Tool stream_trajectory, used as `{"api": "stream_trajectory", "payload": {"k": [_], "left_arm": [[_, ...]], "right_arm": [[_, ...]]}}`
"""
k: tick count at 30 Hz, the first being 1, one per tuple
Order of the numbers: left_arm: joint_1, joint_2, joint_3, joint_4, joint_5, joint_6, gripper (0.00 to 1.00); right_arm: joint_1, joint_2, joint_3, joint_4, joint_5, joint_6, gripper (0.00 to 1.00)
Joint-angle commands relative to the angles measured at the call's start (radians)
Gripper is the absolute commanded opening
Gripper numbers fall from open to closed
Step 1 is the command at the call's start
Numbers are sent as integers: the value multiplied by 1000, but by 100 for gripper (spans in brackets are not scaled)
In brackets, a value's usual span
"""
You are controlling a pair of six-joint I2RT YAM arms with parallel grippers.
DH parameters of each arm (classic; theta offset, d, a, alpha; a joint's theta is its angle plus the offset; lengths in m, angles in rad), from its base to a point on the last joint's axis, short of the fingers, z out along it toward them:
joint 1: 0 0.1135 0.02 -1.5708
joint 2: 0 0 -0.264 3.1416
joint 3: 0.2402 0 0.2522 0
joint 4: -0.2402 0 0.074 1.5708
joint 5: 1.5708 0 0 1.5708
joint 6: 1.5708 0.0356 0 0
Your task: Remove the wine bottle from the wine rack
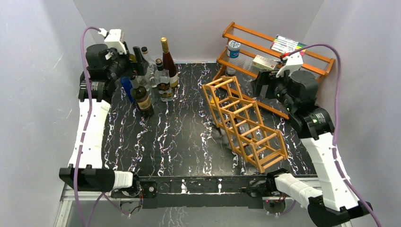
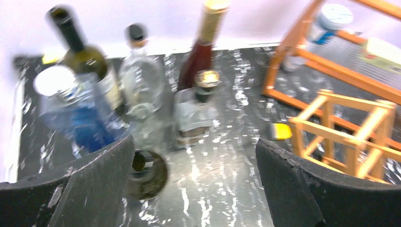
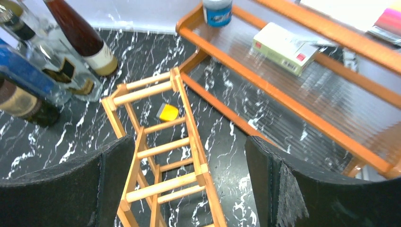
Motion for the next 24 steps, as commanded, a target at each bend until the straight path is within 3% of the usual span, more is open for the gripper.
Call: {"api": "stream_trajectory", "payload": {"k": [1, 3, 8, 15, 24], "left_arm": [[-168, -113, 77, -11, 15, 32, 98], [-220, -154, 103, -12, -18, 50, 98], [-230, -273, 129, 24, 3, 40, 98], [-230, -463, 22, 162, -30, -12, 98], [-230, -492, 3, 156, -18, -35, 98]], "right_arm": [[-4, -70, 117, -13, 90, -29, 98], [-3, -100, 133, -16, 107, -48, 98], [-3, -132, 167, -41, 125, -50, 98], [-4, -184, 122, 32, 113, -38, 98], [-3, -219, 93, 52, 106, -28, 98]]}}
